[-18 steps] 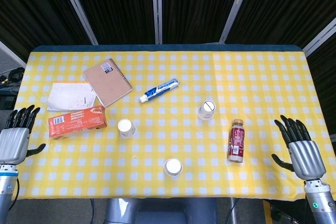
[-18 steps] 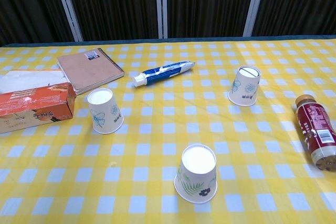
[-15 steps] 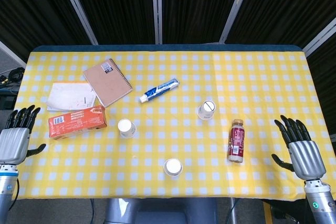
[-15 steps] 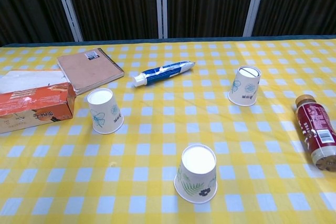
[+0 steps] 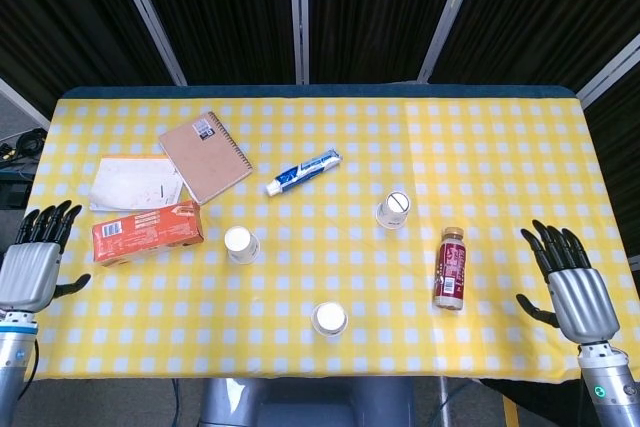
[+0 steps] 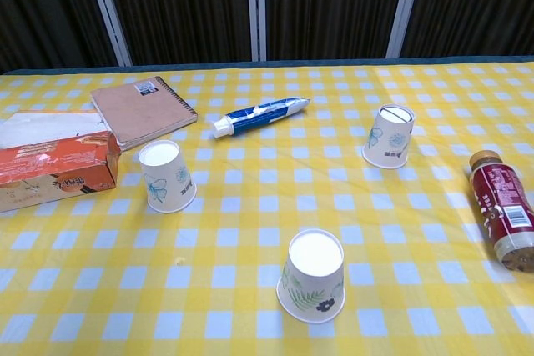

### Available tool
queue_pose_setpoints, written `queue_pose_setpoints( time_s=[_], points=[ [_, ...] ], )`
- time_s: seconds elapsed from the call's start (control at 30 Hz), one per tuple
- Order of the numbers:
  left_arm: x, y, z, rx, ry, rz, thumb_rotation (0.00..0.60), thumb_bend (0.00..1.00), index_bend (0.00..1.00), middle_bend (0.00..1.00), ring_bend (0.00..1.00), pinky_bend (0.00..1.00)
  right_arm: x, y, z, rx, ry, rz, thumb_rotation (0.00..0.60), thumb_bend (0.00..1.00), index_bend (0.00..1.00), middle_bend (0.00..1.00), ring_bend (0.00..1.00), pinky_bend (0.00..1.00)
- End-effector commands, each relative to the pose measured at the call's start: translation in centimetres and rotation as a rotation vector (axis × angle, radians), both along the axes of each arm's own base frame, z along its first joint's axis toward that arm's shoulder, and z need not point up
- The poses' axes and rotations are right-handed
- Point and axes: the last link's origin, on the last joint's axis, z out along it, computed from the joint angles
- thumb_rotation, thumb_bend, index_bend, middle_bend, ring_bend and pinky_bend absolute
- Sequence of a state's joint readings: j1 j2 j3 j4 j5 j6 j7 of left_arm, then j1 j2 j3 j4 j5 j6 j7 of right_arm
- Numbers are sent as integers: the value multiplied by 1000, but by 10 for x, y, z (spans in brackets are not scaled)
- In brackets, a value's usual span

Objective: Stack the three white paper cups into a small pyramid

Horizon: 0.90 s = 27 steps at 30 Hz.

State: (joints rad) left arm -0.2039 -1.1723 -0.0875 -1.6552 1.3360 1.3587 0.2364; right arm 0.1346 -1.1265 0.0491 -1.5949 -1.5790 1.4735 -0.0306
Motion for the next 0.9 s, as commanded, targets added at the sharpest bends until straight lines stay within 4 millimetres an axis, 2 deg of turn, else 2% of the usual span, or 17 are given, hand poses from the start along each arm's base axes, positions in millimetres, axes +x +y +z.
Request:
queue_pose_setpoints(
  time_s=[0.03, 0.23, 0.4, 0.6, 0.8, 0.9],
  points=[
    [2, 3, -1, -5, -4, -6, 600, 174, 0, 0, 0, 0, 0, -1, 0, 1, -1, 0, 600, 107, 3, 0, 0, 0],
    [12, 22, -11, -65, -2, -22, 600, 174, 0, 0, 0, 0, 1, 0, -1, 4, 0, 3, 600, 106, 3, 0, 0, 0],
    [33, 45, -24, -137, 24, -76, 600, 174, 5, 0, 0, 0, 1, 2, -1, 6, -1, 6, 600, 106, 3, 0, 0, 0],
    [63, 64, -40, -239, 27, -140, 600, 174, 108, 0, 0, 0, 1, 2, 0, 7, -8, 6, 600, 106, 3, 0, 0, 0],
    [92, 73, -59, -327, 35, -188, 600, 282, 153, 0, 0, 0, 1, 1, 0, 12, -14, 7, 600, 107, 3, 0, 0, 0],
    [102, 76, -68, -356, 44, -207, 600, 283, 153, 0, 0, 0, 1, 1, 1, 13, -17, 8, 600, 107, 3, 0, 0, 0]
  ],
)
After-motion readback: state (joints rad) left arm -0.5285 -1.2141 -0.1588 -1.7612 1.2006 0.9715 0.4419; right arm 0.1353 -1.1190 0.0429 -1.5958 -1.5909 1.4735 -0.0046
